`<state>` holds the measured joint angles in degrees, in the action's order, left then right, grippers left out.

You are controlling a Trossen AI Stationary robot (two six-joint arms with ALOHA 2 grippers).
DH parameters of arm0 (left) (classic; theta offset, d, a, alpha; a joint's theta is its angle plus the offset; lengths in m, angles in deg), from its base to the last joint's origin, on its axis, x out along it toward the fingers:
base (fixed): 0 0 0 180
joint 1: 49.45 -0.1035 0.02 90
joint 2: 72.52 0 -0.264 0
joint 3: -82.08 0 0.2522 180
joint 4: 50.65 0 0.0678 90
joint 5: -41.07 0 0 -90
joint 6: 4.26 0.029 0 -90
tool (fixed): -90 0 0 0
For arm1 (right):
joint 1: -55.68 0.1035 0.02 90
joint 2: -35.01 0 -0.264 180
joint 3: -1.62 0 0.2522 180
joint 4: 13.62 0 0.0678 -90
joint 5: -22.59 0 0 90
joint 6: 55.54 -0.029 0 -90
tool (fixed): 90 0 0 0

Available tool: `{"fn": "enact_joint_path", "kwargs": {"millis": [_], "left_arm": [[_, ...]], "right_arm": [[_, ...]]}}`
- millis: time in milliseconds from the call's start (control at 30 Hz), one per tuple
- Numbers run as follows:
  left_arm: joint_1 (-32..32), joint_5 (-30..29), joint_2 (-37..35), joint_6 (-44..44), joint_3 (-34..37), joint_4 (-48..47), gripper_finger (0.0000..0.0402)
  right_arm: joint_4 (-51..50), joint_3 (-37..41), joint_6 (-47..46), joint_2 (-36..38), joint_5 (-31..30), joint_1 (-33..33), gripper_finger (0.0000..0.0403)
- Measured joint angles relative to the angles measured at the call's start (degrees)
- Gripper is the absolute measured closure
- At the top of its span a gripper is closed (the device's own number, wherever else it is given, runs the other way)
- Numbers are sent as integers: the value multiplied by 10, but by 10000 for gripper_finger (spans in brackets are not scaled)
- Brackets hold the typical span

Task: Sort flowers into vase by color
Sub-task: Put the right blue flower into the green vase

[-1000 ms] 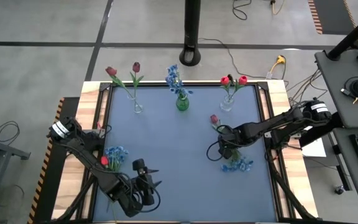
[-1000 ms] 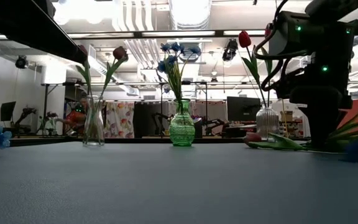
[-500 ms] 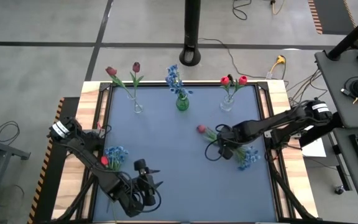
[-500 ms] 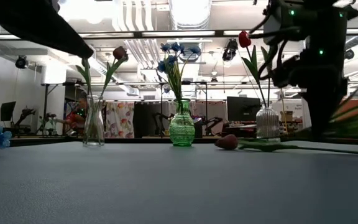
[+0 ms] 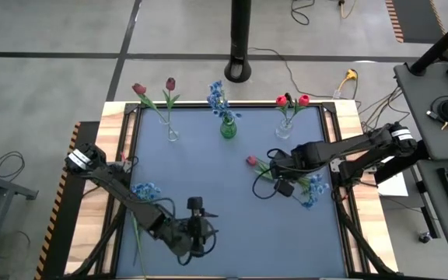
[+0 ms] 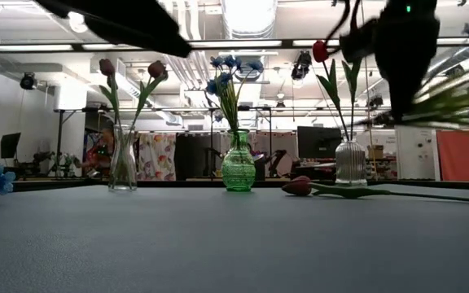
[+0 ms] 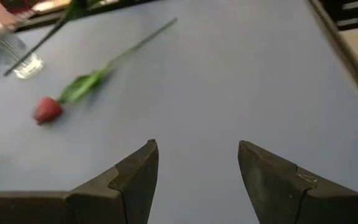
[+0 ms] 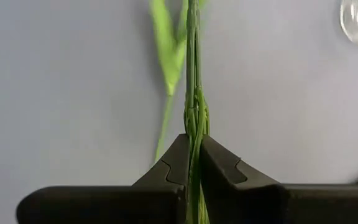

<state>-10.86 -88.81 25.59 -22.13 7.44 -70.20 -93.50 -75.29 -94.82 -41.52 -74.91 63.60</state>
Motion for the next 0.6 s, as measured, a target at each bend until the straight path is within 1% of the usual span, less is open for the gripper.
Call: {"fn": "enact_joint_path", "kwargs": {"millis": [100, 233, 400, 600], "left_arm": [[-22, -3, 0, 41, 0, 31, 197], [-43, -38, 0, 123, 0, 84, 197], [-74, -41, 0, 210, 0, 152, 197], [-111, -40, 0, 269, 0, 212, 197]], "right_arm": [[1, -33, 8, 0, 5, 17, 385], [8, -64, 9, -2, 5, 46, 385], [26, -70, -7, -3, 6, 85, 385], [58, -70, -27, -13, 6, 119, 385]]}}
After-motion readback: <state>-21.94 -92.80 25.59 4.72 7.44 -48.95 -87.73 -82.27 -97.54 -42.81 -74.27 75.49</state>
